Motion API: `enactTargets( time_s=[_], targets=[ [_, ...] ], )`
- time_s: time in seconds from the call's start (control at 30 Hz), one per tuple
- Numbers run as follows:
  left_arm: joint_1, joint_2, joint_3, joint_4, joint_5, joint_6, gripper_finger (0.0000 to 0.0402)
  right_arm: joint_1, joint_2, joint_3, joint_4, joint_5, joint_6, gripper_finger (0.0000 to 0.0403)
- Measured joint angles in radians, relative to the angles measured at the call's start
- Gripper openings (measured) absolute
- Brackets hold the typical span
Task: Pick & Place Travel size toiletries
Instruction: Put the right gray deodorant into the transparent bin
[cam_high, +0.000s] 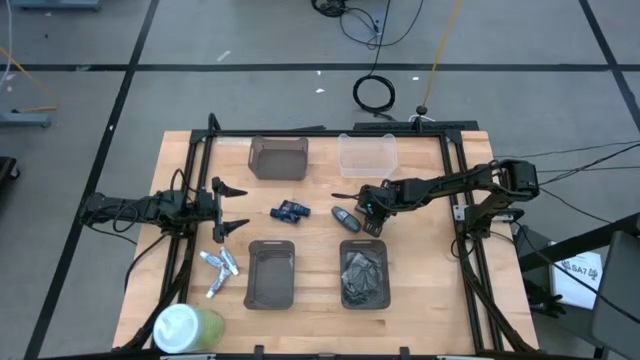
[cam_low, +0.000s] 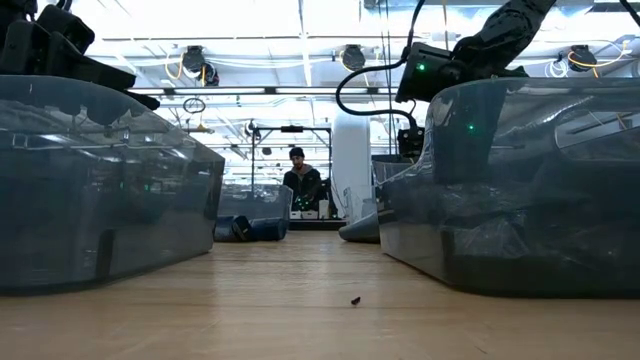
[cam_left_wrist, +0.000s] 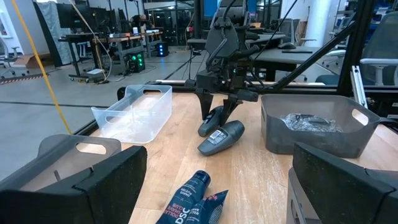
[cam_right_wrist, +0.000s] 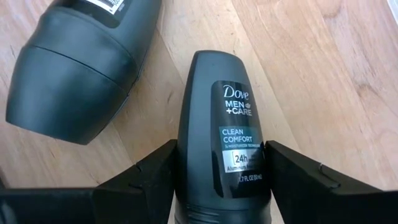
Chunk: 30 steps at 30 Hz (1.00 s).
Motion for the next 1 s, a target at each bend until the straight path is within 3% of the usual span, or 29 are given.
enactTargets(
  time_s=[1.0],
  targets=[
    [0.000,0.000,0.000,0.000,0.000,0.000,0.0395,0.000,-0.013,0.000,0.001,-0.001,-0.030,0.0210]
  ],
)
